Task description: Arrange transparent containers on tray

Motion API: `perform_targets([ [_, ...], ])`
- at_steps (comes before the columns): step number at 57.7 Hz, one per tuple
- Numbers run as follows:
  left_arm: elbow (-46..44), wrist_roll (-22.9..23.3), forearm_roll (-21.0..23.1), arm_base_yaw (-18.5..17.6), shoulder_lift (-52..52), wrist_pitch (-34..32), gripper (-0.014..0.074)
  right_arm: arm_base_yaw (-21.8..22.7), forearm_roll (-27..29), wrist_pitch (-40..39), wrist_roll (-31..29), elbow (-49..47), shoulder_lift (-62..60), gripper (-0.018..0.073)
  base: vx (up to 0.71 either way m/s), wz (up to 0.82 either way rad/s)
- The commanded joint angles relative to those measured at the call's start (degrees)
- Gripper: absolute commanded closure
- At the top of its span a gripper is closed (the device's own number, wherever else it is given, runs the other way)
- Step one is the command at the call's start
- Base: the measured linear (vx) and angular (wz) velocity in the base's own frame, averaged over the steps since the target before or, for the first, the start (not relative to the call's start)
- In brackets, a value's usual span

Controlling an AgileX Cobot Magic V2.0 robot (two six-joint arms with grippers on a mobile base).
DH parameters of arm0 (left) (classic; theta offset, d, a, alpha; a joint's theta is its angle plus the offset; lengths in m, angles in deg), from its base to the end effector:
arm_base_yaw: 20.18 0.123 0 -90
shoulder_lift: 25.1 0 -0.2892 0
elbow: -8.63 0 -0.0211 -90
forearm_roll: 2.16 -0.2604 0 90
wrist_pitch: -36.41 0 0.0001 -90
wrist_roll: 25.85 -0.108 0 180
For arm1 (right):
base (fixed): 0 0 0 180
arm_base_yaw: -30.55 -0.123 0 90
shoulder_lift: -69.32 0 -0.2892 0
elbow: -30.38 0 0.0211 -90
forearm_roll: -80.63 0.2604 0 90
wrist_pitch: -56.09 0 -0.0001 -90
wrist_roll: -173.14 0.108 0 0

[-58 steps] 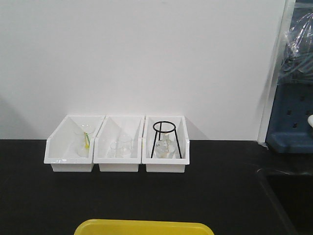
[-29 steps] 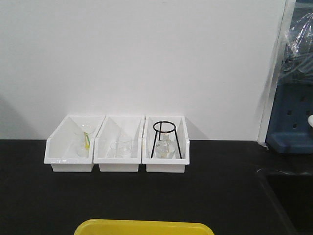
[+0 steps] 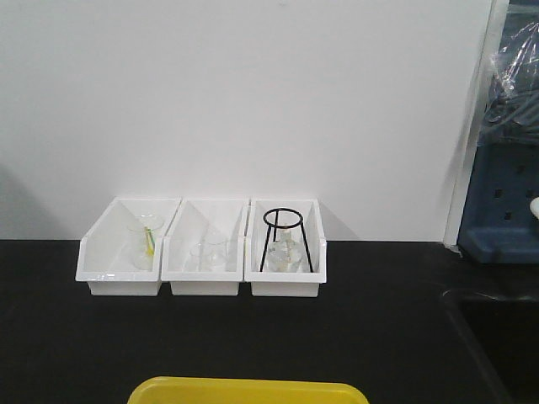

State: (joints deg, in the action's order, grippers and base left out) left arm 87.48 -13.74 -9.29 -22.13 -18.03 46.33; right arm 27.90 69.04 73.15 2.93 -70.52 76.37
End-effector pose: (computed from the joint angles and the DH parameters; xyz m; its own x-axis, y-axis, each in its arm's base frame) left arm 0.0787 -0.0004 0.1872 -0.1011 -0.0852 -0.9912 0.0038 0.9963 -0.0861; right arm 0.0767 -0.0028 0.1729 -0.2229 -0.0330 -0.9743 0.0062 0.9994 -0.0353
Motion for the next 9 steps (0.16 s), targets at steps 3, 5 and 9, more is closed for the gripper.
perform_targets([
  [3,2.1,0.2,0.1,0.1,-0.8,-5.0,0.0603,0.2,-0.7,-4.4,-0.2,0.5,-0.4,0.0571,0.0,0.0],
  [5,2.1,0.2,0.1,0.1,-0.8,-5.0,0.0603,0.2,-0.7,-4.4,-0.2,0.5,-0.4,0.0571,0.0,0.0],
  [9,2.1,0.2,0.1,0.1,-0.8,-5.0,0.0603,0.2,-0.7,-4.4,-0.2,0.5,-0.4,0.0571,0.0,0.0],
])
